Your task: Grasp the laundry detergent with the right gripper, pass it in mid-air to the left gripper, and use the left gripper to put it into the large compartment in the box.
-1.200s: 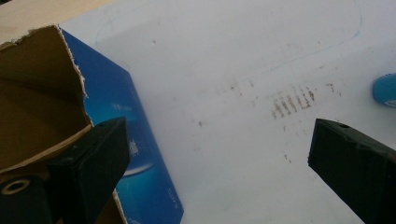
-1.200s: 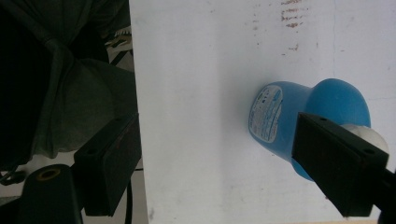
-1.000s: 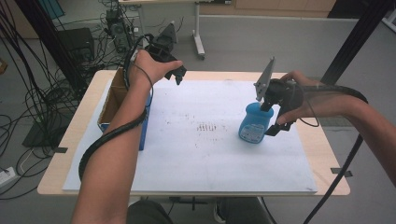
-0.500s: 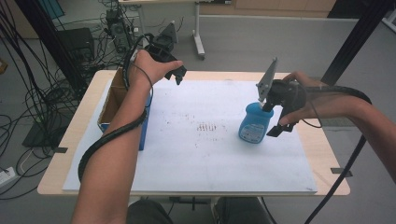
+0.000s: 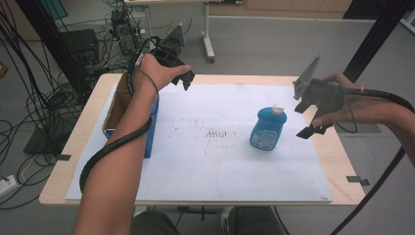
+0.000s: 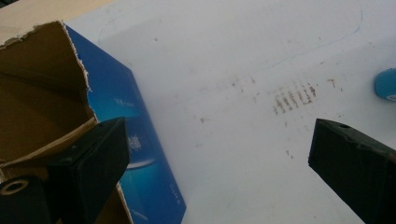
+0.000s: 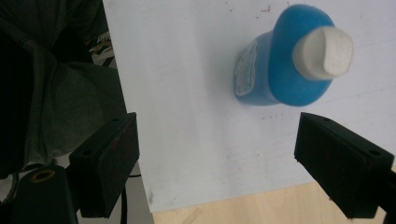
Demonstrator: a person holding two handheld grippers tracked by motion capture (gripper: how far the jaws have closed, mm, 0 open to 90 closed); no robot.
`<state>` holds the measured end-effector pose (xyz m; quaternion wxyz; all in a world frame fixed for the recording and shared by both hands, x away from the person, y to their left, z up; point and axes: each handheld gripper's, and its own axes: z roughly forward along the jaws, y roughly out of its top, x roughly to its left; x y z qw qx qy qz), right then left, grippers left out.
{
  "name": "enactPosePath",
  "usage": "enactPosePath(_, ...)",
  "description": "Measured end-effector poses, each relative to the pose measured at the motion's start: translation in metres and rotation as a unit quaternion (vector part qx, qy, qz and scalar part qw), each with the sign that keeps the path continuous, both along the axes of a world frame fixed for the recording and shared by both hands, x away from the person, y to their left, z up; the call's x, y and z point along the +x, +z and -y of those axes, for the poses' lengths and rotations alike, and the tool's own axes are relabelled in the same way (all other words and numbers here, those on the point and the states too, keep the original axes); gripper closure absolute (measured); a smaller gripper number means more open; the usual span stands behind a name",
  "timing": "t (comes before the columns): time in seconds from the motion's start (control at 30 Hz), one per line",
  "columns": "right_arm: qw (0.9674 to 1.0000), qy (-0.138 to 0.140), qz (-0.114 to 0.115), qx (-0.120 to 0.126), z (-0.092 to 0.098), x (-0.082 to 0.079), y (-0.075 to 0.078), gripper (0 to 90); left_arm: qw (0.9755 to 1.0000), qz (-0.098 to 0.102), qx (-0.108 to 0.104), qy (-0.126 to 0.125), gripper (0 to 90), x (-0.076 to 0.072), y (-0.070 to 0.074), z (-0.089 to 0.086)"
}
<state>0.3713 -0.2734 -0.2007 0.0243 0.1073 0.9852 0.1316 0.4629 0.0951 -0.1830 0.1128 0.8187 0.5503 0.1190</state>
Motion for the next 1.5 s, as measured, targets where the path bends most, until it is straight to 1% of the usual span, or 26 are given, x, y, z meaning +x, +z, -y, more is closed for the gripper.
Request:
enactPosePath(0.03,1.0,0.0,0.0,0.0,0.0,0.0,0.0,13.8,1.0,0.0,0.0,0.0,6.0,0.0,0.0,0.0)
enactPosePath(0.13,0.9998,-0.018,0.0,0.007,0.011,0.003,-0.006,13.4,1.0,0.0,0.0,-0.001,6.0,0.0,-0.001,0.001)
enactPosePath(0.2,0.9997,-0.021,0.0,0.009,0.014,0.004,-0.008,13.4,1.0,0.0,0.001,-0.004,6.0,-0.001,-0.002,0.001)
enactPosePath(0.23,0.9995,-0.028,0.001,0.017,0.021,0.006,-0.012,13.4,1.0,0.0,0.002,-0.005,6.0,-0.002,-0.003,0.001)
enactPosePath(0.3,0.9993,-0.033,0.002,0.02,0.024,0.008,-0.014,13.3,1.0,0.0,0.001,-0.005,5.9,-0.002,-0.003,0.001)
enactPosePath(0.37,0.9985,-0.046,0.003,0.031,0.033,0.011,-0.02,12.9,1.0,-0.002,0.001,-0.004,5.9,-0.001,-0.004,0.001)
enactPosePath(0.4,0.9985,-0.046,0.003,0.031,0.033,0.011,-0.02,12.9,1.0,-0.002,0.001,-0.004,5.9,-0.001,-0.004,0.001)
enactPosePath(0.47,0.9974,-0.056,0.008,0.046,0.041,0.013,-0.027,12.8,1.0,-0.002,0.0,-0.003,5.9,-0.001,-0.005,0.001)
enactPosePath(0.53,0.997,-0.059,0.009,0.05,0.043,0.013,-0.029,12.7,1.0,-0.003,0.001,-0.005,5.9,-0.001,-0.006,0.002)
enactPosePath(0.57,0.9961,-0.066,0.011,0.058,0.047,0.015,-0.033,12.2,1.0,-0.003,0.002,-0.004,5.9,-0.001,-0.006,0.002)
enactPosePath(0.7,0.995,-0.074,0.013,0.065,0.052,0.018,-0.04,12.0,1.0,-0.003,0.004,-0.007,5.9,-0.001,-0.006,0.003)
enactPosePath(0.77,0.9938,-0.081,0.015,0.075,0.057,0.02,-0.047,11.5,1.0,-0.001,0.003,-0.005,5.9,-0.001,-0.006,0.004)
enactPosePath(0.8,0.9938,-0.081,0.015,0.075,0.057,0.02,-0.047,11.5,1.0,-0.001,0.003,-0.005,5.9,-0.001,-0.006,0.004)
enactPosePath(0.83,0.9926,-0.087,0.018,0.083,0.059,0.022,-0.051,10.6,1.0,-0.002,0.004,-0.007,5.9,-0.001,-0.006,0.004)
enactPosePath(0.9,0.992,-0.09,0.017,0.087,0.06,0.022,-0.053,10.0,1.0,-0.001,0.005,-0.007,5.9,-0.002,-0.007,0.004)
enactPosePath(0.97,0.9901,-0.097,0.018,0.1,0.063,0.024,-0.06,9.1,1.0,-0.001,0.004,-0.006,5.9,-0.002,-0.008,0.004)
enactPosePath(1.03,0.9897,-0.098,0.019,0.103,0.063,0.025,-0.062,8.9,1.0,-0.001,0.005,-0.007,5.9,-0.003,-0.008,0.005)
enactPosePath(1.1,0.9882,-0.099,0.021,0.115,0.063,0.027,-0.07,8.7,1.0,-0.001,0.006,-0.008,5.9,-0.003,-0.009,0.005)
enactPosePath(1.13,0.9882,-0.099,0.021,0.115,0.063,0.027,-0.07,8.7,1.0,-0.001,0.006,-0.008,5.9,-0.003,-0.009,0.005)
enactPosePath(1.2,0.9862,-0.103,0.024,0.127,0.063,0.028,-0.075,8.4,0.9999,-0.001,0.007,-0.008,5.9,-0.004,-0.01,0.005)
enactPosePath(1.23,0.9847,-0.103,0.027,0.138,0.063,0.029,-0.079,8.4,0.9999,-0.001,0.008,-0.009,5.9,-0.004,-0.01,0.005)
enactPosePath(1.3,0.9831,-0.105,0.03,0.147,0.062,0.029,-0.084,8.4,0.9999,-0.001,0.008,-0.008,5.9,-0.004,-0.01,0.005)
enactPosePath(1.33,0.9831,-0.105,0.03,0.147,0.062,0.029,-0.084,8.4,0.9999,-0.001,0.008,-0.008,5.9,-0.004,-0.01,0.005)
enactPosePath(1.37,0.9817,-0.106,0.03,0.155,0.061,0.03,-0.088,8.4,0.9999,-0.001,0.009,-0.008,5.9,-0.005,-0.01,0.005)
enactPosePath(1.43,0.9811,-0.107,0.03,0.158,0.061,0.03,-0.091,8.4,0.9999,-0.001,0.01,-0.008,5.9,-0.005,-0.01,0.005)
enactPosePath(1.5,0.9791,-0.111,0.032,0.167,0.059,0.032,-0.098,7.1,0.9999,0.0,0.009,-0.009,6.0,-0.006,-0.011,0.005)
